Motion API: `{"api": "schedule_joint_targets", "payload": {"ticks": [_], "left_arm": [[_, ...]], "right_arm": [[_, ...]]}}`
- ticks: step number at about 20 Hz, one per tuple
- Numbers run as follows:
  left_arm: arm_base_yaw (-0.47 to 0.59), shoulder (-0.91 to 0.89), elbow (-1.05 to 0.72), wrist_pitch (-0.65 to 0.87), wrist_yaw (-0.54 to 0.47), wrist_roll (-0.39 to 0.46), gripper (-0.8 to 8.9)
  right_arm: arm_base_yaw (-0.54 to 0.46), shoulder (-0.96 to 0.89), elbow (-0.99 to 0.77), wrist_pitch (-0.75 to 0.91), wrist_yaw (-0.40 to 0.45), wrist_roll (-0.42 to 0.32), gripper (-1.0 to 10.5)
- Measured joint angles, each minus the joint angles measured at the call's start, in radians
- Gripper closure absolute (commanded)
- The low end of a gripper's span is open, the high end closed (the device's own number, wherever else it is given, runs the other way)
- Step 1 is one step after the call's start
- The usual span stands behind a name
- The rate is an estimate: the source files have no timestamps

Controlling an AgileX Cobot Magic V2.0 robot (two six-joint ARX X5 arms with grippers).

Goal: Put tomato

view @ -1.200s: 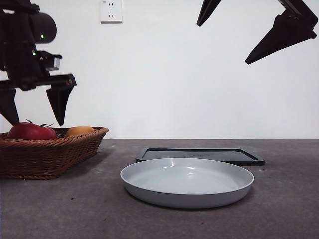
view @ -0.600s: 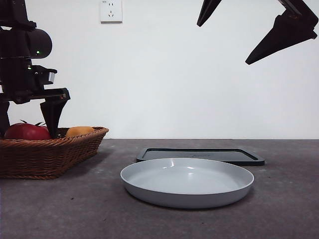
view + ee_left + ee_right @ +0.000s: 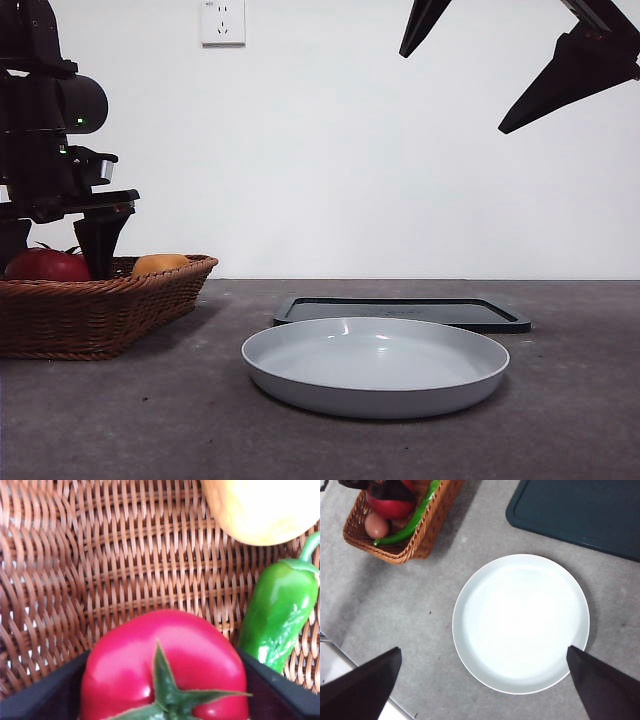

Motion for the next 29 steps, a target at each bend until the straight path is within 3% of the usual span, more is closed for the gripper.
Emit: {"api": "schedule_joint_targets", "payload": {"ticks": [3,5,8,12,19,22,26,29], "left_arm": [[0.000,0.001,0.040,-0.068,0.030,-0.001,5.71],[0.000,0.001,0.127,-0.162,0.109,-0.002,5.71],[-0.016,0.000,0.261,-0.284,0.254,-0.002,5.71],[-0.132,-0.017,0.278,-0.322,0.373,-0.002,5.71],[-0.451,-0.026,0.278,-0.294,0.357,0.002,5.73],[-0.561,-0.026,0.278,-0.277,0.249,0.003,5.75],[-0.676,-0.027,0.212,-0.183,0.208,-0.001,6.10],[-0.723,0.000,0.189,-0.117,0.120,-0.011,6.05]], "right_arm": [[0.000,0.000,0.000,0.000,0.001,0.000,3.8],[0.000,0.000,0.000,0.000,0.008,-0.003,3.8],[-0.015,-0.013,0.000,-0.042,0.057,-0.003,3.8],[-0.035,-0.103,0.000,-0.181,0.159,-0.003,3.8],[-0.039,-0.272,0.000,-0.285,0.205,0.001,3.8],[-0.039,-0.298,0.000,-0.287,0.206,0.009,3.8],[-0.039,-0.299,0.000,-0.287,0.206,0.026,3.8],[-0.039,-0.299,0.000,-0.287,0.208,0.031,3.8]]}}
